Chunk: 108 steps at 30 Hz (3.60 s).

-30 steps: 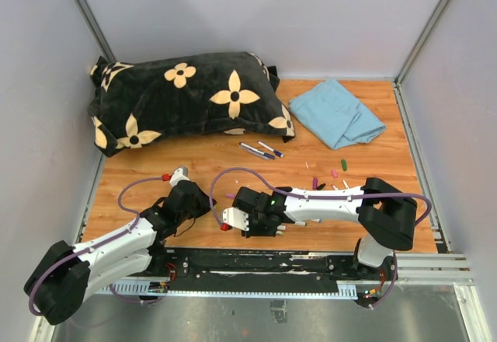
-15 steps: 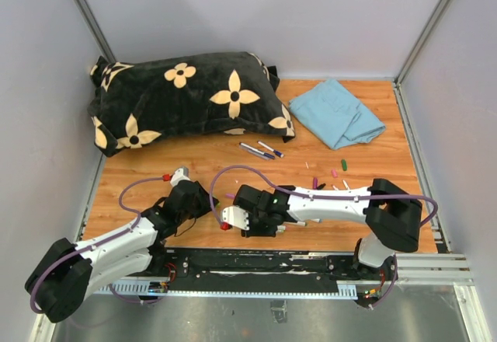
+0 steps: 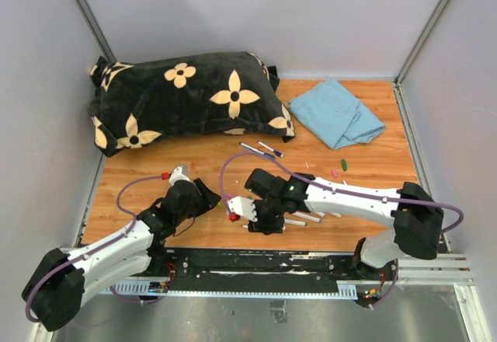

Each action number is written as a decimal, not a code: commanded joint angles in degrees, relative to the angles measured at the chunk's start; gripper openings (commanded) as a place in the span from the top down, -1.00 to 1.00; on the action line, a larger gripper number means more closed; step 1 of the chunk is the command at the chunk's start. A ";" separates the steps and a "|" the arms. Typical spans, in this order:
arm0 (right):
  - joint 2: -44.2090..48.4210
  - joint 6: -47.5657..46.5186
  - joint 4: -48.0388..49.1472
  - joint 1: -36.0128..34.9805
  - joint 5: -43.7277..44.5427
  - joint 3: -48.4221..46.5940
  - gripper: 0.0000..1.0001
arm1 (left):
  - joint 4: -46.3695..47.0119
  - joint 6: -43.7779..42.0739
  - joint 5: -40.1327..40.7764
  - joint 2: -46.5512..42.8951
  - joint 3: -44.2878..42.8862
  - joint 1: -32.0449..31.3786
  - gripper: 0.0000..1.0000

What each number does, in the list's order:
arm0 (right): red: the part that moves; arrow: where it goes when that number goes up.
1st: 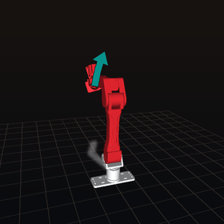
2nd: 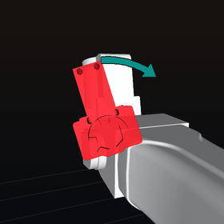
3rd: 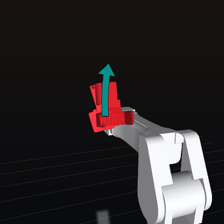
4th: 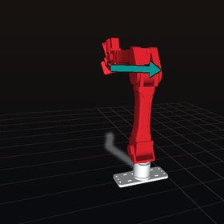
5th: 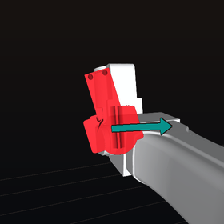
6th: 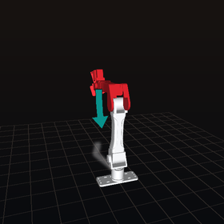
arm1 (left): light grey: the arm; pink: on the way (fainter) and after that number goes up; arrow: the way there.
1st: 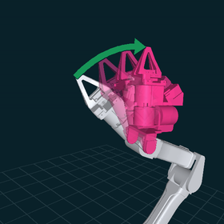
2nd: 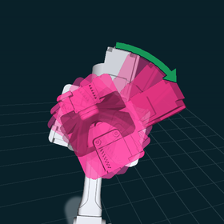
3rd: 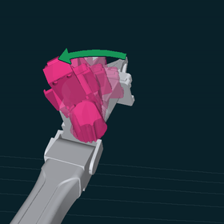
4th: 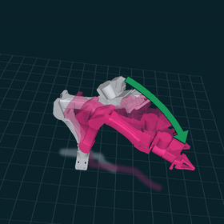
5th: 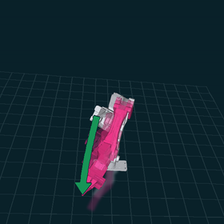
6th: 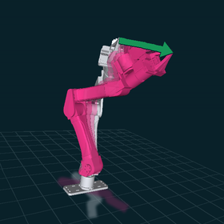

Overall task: Open the pen caps
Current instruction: Place the pen cap at the center of the board, then pick up the pen from the center of the board.

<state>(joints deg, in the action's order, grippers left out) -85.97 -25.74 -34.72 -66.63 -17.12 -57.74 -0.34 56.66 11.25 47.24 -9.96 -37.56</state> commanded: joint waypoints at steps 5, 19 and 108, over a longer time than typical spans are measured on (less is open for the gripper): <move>13.27 -9.01 -8.99 16.30 -16.38 -2.29 0.00 | 5.64 -8.77 -5.83 -7.18 -2.31 0.47 -0.37; 26.96 -6.26 -8.08 37.54 -26.01 -1.06 -0.17 | 23.73 -14.44 -18.00 2.24 -7.94 0.47 -0.65; 27.09 -4.85 -6.50 40.54 -25.90 0.40 -0.20 | -31.15 -14.73 8.69 73.38 -77.43 -3.40 0.24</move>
<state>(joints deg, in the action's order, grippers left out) -59.57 -31.31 -41.36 -27.44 -41.50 -58.19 -30.57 42.98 20.34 121.38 -89.38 -40.97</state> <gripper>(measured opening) 0.598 0.424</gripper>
